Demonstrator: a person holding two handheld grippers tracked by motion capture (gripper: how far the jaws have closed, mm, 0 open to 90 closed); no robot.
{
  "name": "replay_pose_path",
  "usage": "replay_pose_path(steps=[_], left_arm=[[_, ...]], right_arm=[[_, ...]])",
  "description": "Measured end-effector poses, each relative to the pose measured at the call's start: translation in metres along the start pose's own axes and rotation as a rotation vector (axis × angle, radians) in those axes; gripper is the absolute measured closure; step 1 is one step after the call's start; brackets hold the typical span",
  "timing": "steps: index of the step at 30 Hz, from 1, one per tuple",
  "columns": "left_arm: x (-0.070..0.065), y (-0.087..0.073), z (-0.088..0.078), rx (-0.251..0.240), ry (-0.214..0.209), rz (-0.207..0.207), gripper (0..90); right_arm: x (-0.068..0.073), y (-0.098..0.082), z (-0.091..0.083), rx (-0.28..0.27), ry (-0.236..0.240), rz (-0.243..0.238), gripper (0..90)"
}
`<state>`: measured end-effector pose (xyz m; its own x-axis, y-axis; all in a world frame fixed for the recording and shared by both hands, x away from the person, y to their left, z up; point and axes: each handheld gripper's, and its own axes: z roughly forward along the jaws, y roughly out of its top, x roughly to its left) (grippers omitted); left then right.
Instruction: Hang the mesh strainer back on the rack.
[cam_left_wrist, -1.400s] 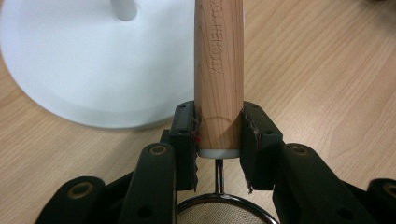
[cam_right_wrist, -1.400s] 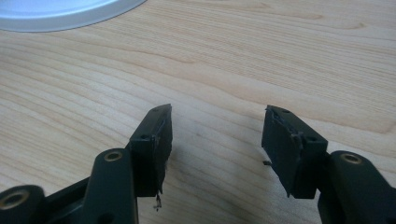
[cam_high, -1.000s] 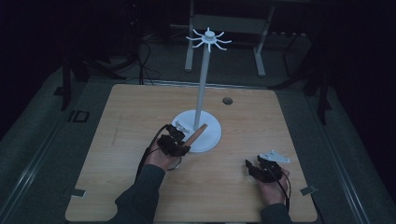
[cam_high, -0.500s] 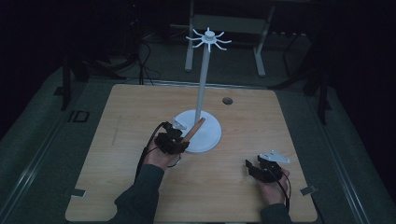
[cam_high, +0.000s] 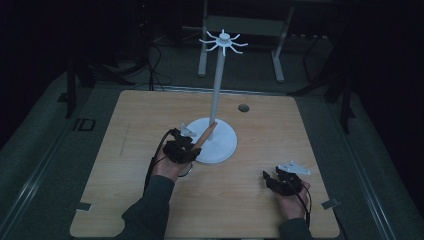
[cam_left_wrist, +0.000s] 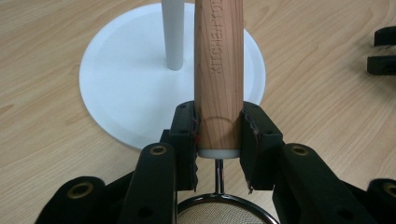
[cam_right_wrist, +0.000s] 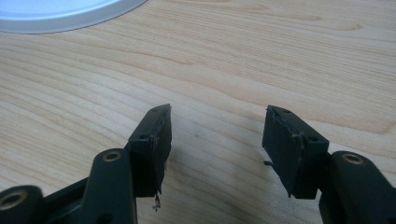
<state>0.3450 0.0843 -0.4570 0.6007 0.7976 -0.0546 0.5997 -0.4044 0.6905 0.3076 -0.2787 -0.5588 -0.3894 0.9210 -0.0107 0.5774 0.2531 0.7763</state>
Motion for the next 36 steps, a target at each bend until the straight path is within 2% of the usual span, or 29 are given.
replay_pose_path(steps=[5, 28, 36], left_arm=[[0.0, 0.001, -0.004, -0.033, 0.008, -0.01, 69.3], [0.004, 0.003, -0.016, -0.127, 0.028, -0.044, 69.2], [0.004, 0.008, -0.021, -0.167, 0.046, -0.059, 69.3]], right_arm=[[0.0, 0.0, 0.0, 0.0, 0.0, 0.001, 42.0], [0.0, 0.0, 0.0, -0.001, 0.001, -0.001, 42.0], [0.0, 0.0, 0.0, -0.003, 0.0, -0.003, 42.0]])
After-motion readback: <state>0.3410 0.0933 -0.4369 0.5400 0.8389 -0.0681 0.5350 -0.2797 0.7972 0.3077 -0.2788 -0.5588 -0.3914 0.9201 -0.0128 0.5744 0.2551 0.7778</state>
